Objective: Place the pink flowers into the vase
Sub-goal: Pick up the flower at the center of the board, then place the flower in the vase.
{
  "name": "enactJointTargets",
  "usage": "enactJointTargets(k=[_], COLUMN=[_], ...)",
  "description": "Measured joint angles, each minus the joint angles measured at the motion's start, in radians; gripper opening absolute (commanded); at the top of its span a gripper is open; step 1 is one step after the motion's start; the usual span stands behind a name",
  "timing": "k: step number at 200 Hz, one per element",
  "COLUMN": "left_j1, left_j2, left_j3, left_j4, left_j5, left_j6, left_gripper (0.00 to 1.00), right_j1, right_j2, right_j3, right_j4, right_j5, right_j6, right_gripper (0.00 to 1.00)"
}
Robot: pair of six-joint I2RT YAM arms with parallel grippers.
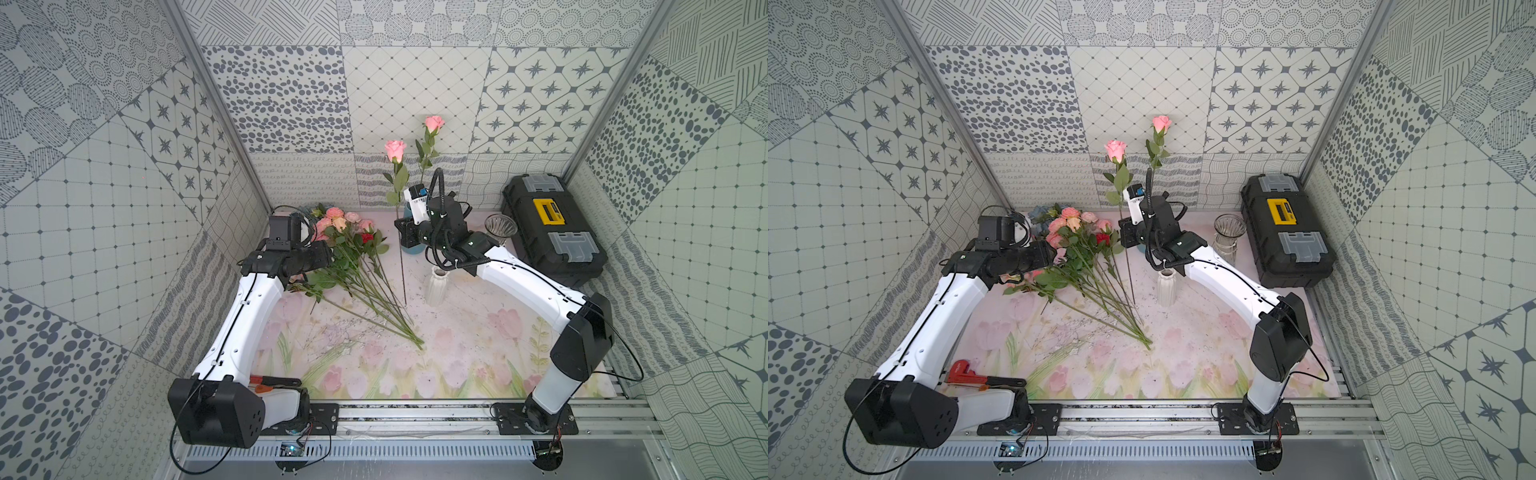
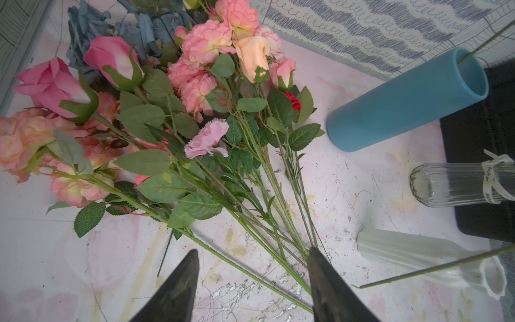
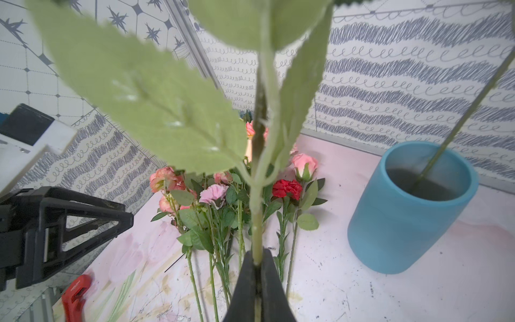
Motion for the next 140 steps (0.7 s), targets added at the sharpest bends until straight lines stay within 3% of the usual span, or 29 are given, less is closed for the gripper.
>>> enactJointTargets(k=[64,140], left_j1=[0.005,0.008], left_j2=[0.000,0.013], left_j3=[-0.006,-0.006], left_j4=[-0.002,-0.002], left_j5=[-0.018,-0.017], left_j6=[0.000,0.000], left_gripper=[0.61,0.61], right_j1=[-0.002,-0.092], right_j2=[0.018,0.121], right_j3=[0.046,0.354], right_j4=[0.097,0.150], right_j5=[0.107,0.141], right_j6=[-0.094,-0.171], right_gripper=[0.00,0.00])
